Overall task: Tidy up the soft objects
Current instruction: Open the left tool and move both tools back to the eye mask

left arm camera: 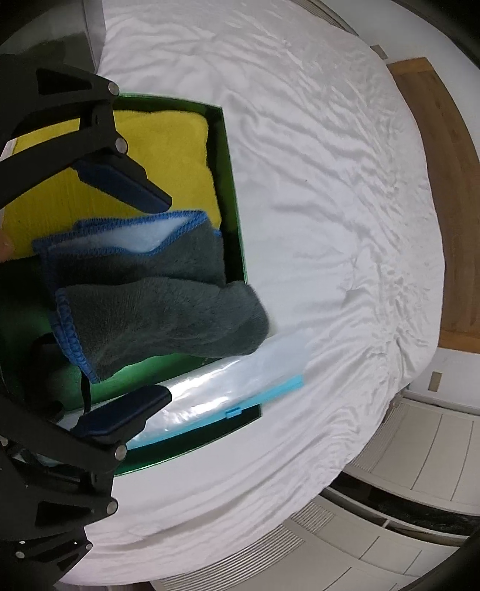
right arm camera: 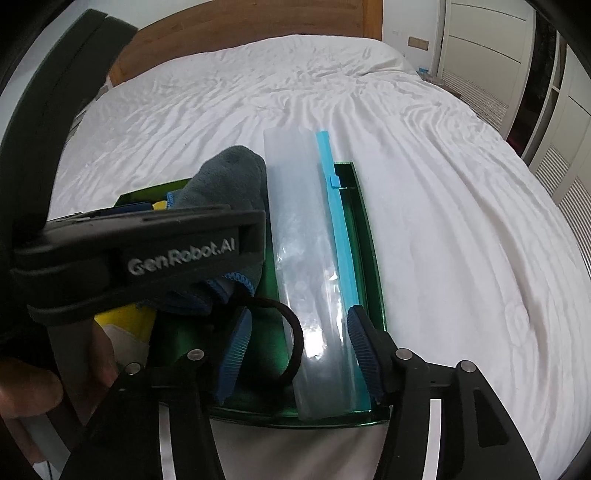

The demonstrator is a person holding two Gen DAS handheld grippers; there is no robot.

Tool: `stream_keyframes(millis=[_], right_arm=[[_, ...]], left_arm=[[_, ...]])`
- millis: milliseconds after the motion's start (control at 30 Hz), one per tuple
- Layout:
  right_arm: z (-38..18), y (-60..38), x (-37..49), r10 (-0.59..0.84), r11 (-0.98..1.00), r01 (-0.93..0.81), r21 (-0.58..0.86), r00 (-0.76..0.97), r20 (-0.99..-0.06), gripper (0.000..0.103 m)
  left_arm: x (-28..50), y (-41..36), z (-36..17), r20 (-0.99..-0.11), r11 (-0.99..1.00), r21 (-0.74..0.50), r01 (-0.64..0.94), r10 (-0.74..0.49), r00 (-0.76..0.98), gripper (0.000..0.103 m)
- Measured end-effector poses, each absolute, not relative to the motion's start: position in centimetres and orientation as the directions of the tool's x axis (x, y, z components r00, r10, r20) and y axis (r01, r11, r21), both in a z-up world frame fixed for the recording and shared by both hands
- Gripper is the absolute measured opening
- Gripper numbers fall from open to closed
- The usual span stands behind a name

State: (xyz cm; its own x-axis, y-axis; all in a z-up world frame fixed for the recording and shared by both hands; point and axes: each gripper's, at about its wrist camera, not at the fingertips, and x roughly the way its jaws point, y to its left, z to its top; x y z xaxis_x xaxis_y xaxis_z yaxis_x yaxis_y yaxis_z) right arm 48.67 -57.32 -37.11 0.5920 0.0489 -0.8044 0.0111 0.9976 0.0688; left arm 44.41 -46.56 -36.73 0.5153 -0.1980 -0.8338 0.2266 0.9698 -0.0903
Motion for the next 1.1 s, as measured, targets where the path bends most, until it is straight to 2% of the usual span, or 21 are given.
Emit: stream_keyframes(millis=[33,67,267,467,867,1100], right_arm=[[-36.9,-57.4,48.5,0.051,0.997,0.011,0.071,0.595,-0.802,0.066],[-36.8,-57.4,48.3,0.053,0.997,0.011,0.073,0.598,-0.800,0.068],[-35.7,-57.2,47.4,0.038,0.998,0.016,0.060,0.614,-0.788,0.068],[-34.5,-57.3,45.3,0.001,0.998,0.043,0.036,0.629,-0.778,0.073],[-30.9,-56.4,39.3,-0.081,0.993,0.115,-0.004,0.669,-0.739,0.073],[-27.4,-51.0,32.6,-0.051,0.998,0.064,-0.009,0.695,-0.718,0.073]], left_arm=[[44.4,-46.3,-36.4,-0.827,0.969,-0.104,0.225,-0.210,0.521,0.092],[44.3,-46.1,-36.1,-0.822,0.969,-0.108,0.222,-0.213,0.528,0.092],[43.6,-44.7,-33.9,-0.787,0.973,-0.125,0.195,-0.217,0.578,0.093],[41.2,-42.8,-31.6,-0.753,0.966,-0.218,0.138,-0.256,0.606,0.093],[29.9,-40.1,-24.7,-0.650,0.911,-0.340,0.233,-0.407,0.641,0.093],[23.2,-33.1,-23.0,-0.673,0.915,-0.304,0.266,-0.404,0.620,0.093]])
